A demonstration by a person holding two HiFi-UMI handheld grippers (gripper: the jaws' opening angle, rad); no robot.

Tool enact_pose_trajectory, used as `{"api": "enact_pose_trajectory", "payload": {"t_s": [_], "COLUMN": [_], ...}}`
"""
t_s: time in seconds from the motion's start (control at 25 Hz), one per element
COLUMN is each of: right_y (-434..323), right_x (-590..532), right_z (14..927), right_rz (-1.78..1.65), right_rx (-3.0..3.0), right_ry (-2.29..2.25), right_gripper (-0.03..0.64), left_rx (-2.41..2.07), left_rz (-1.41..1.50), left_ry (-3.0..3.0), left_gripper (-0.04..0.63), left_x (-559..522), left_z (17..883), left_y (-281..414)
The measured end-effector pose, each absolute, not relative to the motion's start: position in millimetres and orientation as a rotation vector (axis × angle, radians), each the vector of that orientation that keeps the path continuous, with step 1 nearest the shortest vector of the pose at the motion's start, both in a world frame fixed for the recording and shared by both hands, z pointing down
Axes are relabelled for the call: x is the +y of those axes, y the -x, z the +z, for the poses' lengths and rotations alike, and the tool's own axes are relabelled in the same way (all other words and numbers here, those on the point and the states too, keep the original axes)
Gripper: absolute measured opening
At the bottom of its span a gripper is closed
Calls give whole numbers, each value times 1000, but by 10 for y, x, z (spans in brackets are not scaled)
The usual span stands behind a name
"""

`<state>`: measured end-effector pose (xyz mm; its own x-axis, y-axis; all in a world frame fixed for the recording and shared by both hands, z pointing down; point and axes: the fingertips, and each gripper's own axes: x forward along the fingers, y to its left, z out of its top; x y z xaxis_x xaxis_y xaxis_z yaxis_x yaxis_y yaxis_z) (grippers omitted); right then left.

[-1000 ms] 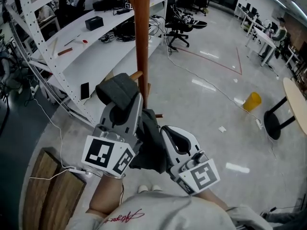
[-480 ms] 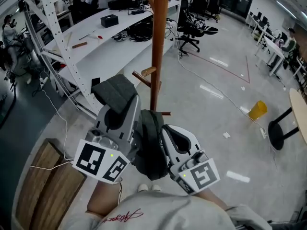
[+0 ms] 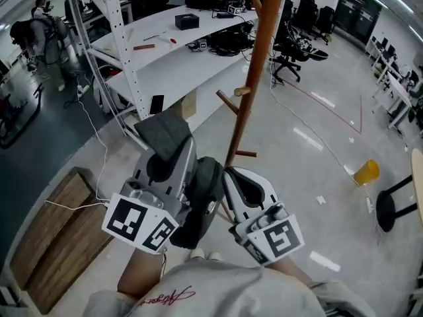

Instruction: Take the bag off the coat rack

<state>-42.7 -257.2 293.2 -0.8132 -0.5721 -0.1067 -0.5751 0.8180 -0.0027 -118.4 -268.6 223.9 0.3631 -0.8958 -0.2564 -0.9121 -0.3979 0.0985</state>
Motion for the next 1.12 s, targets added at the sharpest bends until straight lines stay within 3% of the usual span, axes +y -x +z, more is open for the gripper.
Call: {"api": "enact_pose_trajectory", "payload": {"t_s": [1.12], "right_y": [880], "right_x": [-2328], "right_z": [2943], "right_rz": [44], "right_rx": [2940], "right_ry": [736], "right_gripper": [20], "left_rx": [1834], "left_rz": [329], "left_ry": [2581], "left_gripper": [35], "left_x": [-2224], "left_z": [3015], "left_y": [1445]}}
